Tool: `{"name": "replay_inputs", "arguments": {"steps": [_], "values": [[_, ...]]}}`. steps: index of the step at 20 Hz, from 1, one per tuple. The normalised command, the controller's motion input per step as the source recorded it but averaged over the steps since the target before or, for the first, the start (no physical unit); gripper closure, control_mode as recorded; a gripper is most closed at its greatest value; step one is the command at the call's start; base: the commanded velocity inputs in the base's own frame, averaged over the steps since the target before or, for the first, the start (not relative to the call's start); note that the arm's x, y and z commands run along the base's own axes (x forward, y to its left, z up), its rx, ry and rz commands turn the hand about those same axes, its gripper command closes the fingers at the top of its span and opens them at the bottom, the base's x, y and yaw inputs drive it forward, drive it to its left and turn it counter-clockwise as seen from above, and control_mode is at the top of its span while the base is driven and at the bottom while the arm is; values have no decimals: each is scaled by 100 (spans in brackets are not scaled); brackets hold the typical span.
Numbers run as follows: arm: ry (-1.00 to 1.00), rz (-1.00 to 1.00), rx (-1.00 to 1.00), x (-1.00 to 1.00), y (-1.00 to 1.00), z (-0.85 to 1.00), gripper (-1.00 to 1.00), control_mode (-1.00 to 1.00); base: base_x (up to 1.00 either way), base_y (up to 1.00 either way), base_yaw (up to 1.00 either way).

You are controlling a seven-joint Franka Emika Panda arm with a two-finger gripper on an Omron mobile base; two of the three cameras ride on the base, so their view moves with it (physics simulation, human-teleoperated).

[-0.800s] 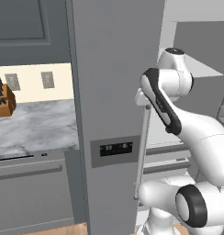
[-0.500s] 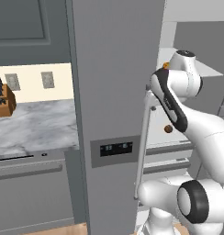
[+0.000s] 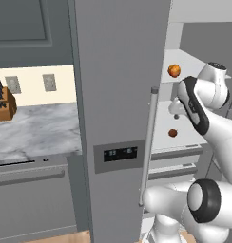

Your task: Pick the peach and pear from the fridge and place them inside the tupperware on the counter.

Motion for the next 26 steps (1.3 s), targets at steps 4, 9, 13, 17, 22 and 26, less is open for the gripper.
{"name": "replay_inputs", "arguments": {"steps": [4, 9, 13, 17, 22, 26], "values": [[0, -11, 0, 0, -39, -36, -100, -100, 0, 0, 0], [7, -18, 5, 15, -43, -28, -100, -100, 0, 0, 0], [22, -15, 0, 30, -34, -40, -100, -100, 0, 0, 0], [18, -6, 0, 40, -22, -47, -100, -100, 0, 0, 0], [0, 0, 0, 38, -15, -38, -100, -100, 0, 0, 0], [0, 0, 0, 46, -13, -46, -100, -100, 0, 0, 0]]}}
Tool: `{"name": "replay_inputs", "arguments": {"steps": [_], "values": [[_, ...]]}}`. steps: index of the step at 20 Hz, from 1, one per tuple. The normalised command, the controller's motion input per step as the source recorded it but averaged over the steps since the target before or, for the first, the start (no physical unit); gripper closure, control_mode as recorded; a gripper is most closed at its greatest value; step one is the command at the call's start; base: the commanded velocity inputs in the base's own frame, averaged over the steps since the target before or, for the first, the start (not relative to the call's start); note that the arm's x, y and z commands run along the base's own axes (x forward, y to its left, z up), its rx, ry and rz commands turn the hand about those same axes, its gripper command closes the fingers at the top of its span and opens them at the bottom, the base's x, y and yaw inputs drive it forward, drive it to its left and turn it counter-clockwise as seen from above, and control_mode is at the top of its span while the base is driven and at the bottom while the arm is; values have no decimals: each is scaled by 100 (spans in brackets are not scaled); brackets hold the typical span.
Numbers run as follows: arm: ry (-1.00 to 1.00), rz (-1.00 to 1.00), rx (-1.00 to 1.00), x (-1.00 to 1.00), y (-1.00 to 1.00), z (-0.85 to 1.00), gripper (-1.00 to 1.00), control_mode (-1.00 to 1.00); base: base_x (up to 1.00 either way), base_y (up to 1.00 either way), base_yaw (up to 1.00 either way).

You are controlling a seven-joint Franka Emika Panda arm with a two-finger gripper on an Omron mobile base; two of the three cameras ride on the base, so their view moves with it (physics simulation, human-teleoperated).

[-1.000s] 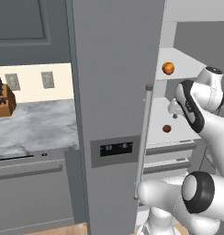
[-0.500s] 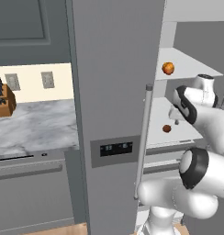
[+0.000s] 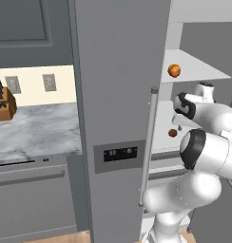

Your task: Pick the peach and pear from the fridge and place them inside the tupperware on the counter.

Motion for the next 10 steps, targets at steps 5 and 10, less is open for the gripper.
{"name": "replay_inputs", "arguments": {"steps": [5, 10], "values": [[0, 0, 3, 52, -6, -47, -100, -100, 0, 0, 0], [0, -7, 9, 48, -7, -25, -100, -100, 0, 0, 0]]}}
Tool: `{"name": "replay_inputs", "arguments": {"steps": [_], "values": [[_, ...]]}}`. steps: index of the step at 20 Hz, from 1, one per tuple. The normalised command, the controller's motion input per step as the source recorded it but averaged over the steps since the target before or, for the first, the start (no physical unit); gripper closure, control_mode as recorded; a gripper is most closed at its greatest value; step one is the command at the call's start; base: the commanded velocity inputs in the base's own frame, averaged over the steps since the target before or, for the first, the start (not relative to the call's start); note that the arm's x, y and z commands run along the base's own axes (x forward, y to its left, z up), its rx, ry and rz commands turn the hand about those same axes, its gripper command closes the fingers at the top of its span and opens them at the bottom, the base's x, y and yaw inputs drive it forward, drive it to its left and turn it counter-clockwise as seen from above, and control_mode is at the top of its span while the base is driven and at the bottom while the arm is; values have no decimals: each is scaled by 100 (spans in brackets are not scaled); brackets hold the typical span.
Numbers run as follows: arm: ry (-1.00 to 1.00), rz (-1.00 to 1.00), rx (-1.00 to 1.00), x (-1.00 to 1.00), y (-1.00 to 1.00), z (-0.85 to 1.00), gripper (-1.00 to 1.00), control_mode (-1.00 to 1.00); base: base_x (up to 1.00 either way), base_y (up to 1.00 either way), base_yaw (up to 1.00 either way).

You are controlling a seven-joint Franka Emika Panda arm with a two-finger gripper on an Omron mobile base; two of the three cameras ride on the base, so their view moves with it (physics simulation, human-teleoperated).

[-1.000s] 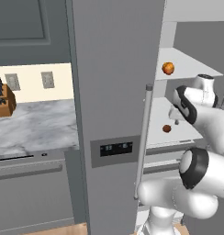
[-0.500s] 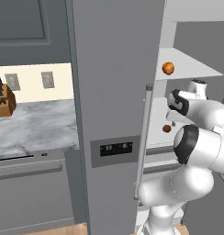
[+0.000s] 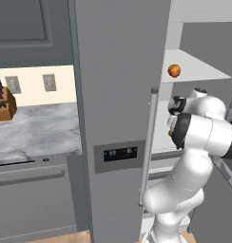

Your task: Pick the peach and pear from the fridge and place them inside the tupperware on the counter.

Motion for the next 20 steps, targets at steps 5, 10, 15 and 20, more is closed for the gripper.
{"name": "replay_inputs", "arguments": {"steps": [5, 10, 15, 20], "values": [[0, -11, 7, 44, -3, -22, -100, -100, 0, 0, 0], [0, -13, 1, 40, -2, -23, -100, -100, 0, 0, 0], [2, -9, 0, 34, 0, -33, -100, -100, 0, 0, 0], [0, -5, 0, 25, 0, -27, -100, -100, 0, 0, 0]]}}
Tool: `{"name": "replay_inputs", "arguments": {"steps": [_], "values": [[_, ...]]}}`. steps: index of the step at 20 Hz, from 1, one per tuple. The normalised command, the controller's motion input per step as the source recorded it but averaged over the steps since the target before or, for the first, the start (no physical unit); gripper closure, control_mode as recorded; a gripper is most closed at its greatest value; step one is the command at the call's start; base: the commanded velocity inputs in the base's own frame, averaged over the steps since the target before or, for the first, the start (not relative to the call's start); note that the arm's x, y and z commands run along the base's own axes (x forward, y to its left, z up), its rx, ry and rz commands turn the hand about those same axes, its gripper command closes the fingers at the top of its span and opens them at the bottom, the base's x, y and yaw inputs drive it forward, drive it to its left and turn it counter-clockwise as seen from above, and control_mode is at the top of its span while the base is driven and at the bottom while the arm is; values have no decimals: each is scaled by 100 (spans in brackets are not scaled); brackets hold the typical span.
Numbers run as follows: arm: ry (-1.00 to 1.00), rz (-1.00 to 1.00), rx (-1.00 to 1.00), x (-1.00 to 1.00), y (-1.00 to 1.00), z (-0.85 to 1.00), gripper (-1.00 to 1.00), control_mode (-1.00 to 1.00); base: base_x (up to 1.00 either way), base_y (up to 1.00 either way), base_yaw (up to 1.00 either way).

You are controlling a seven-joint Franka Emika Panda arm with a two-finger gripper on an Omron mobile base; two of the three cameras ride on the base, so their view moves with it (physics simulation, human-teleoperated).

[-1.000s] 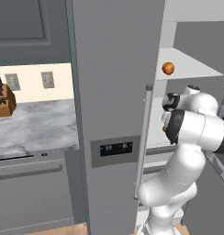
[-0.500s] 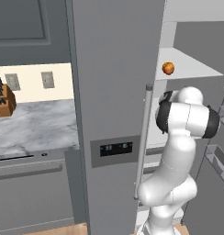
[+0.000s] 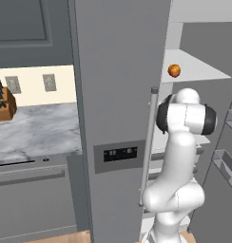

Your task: Pick the peach and pear from the fridge and place them inside the tupperware on the counter.

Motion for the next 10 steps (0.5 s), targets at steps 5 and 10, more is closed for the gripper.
{"name": "replay_inputs", "arguments": {"steps": [5, 10], "values": [[0, 0, 0, 19, -1, -20, -100, -100, 0, 0, 0], [0, 0, 0, 20, -4, -18, -100, -100, 0, 0, 0]]}}
